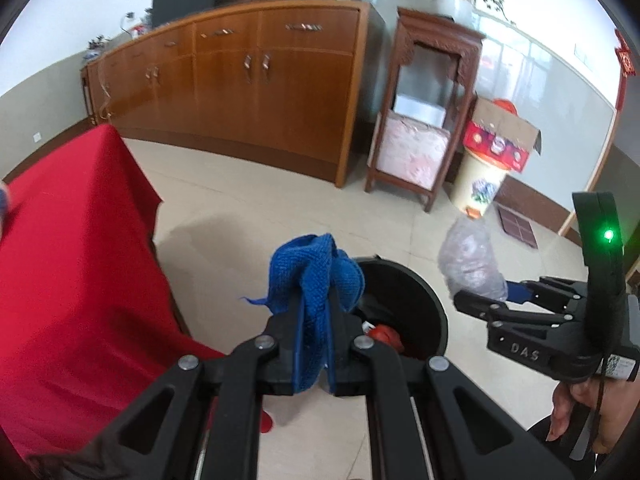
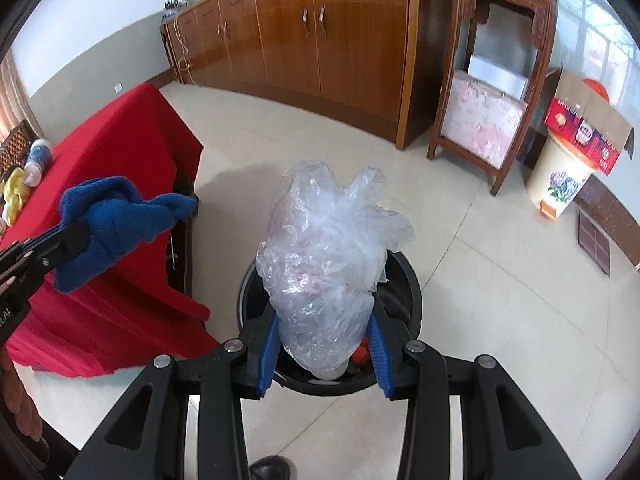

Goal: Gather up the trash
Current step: 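Open both tools to drop the plastic bag and blue towel into the bucket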

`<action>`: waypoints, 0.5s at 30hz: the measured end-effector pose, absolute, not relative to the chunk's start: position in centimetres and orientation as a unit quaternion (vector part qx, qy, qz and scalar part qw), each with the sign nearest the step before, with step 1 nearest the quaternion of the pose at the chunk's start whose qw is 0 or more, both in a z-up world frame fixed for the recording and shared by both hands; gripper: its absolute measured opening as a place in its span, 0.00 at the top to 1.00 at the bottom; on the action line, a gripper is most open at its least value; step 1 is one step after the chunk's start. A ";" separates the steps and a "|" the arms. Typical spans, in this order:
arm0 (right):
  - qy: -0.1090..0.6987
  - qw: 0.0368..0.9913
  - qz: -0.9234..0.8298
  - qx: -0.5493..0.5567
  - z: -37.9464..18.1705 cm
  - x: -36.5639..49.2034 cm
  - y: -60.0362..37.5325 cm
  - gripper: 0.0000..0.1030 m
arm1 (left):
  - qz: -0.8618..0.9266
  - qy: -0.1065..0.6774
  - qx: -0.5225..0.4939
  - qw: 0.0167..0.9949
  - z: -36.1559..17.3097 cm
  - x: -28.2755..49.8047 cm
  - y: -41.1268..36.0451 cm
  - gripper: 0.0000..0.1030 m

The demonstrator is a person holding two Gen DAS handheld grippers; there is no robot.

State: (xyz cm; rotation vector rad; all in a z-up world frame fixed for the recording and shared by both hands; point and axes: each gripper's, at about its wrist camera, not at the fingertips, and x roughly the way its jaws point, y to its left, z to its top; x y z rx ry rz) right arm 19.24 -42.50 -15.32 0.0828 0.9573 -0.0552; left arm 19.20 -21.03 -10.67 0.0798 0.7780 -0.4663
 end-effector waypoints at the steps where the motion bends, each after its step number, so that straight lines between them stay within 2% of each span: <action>1: 0.465 0.884 -0.026 0.039 -15.8 19.4 -42.7 0.59 | -0.227 0.380 0.041 0.896 -11.0 19.3 -21.4 0.90; 15: 0.549 0.836 0.019 -0.002 -24.5 23.5 -45.4 0.59 | -0.251 0.476 0.028 0.842 -18.3 22.4 -27.2 0.90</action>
